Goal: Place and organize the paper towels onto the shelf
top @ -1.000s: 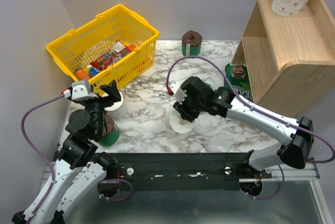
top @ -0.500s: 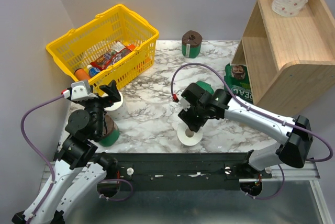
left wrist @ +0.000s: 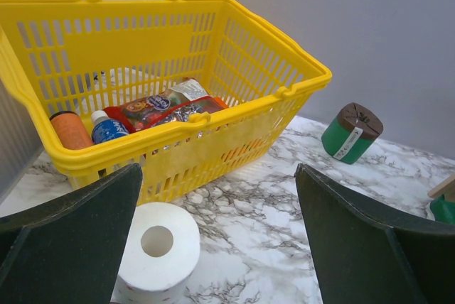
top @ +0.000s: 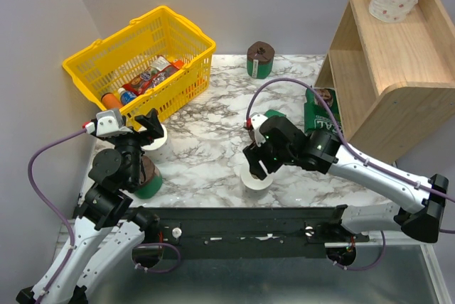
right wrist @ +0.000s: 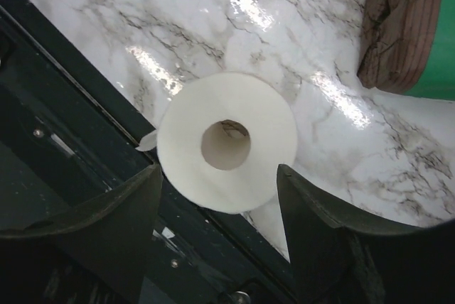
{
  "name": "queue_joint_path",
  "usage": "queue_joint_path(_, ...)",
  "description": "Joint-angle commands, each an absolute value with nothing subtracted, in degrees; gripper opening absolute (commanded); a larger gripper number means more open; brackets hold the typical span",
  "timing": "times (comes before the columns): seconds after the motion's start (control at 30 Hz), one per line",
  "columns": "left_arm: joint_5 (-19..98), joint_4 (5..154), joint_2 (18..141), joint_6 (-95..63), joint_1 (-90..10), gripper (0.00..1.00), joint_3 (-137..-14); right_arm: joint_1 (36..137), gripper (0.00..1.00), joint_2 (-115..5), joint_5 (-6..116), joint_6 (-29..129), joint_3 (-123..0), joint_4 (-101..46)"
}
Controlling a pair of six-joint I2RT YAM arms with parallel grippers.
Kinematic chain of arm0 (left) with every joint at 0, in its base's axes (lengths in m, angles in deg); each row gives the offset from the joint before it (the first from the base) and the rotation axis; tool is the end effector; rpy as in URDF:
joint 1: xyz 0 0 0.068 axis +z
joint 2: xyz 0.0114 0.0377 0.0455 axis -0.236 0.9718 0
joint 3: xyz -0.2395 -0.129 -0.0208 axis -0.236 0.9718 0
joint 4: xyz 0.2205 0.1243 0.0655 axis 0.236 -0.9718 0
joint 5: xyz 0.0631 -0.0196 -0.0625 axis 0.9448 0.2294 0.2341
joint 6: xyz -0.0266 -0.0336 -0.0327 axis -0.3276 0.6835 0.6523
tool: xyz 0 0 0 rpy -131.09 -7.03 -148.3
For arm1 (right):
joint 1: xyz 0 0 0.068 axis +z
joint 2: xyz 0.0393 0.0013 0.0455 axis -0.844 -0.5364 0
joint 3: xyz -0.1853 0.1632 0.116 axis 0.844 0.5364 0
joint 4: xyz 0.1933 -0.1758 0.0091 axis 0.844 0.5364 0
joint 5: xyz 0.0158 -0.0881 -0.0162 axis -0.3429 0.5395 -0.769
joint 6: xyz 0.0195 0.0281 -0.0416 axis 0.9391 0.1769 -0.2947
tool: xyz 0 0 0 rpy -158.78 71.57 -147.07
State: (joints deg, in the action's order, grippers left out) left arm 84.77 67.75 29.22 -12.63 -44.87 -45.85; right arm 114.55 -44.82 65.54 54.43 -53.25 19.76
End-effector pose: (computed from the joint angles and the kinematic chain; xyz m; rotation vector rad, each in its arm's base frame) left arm 0.0934 -0.0317 0.3704 -0.3214 1.4275 -0.1917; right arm 0.1380 0.2089 0.3237 -0.9583 2.3251 0.4436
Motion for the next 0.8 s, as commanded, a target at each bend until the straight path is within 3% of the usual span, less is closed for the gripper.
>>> queue_joint_path(0.0,86.27,68.44,28.7,-12.08,-44.59,0.99,-45.25,118.1,0.74,-45.38,68.96,58.42,-50.56,12.65)
queue_joint_path(0.27,86.44,68.44,28.7,-12.08,-44.59,0.99,-45.34,123.39,0.75,-49.24,74.68,57.36,-50.48,13.52)
queue_joint_path(0.77,86.01,68.52,29.05,-11.9,-44.59,0.99,-45.25,125.85,0.75,-51.26,74.33,52.97,-45.56,10.18)
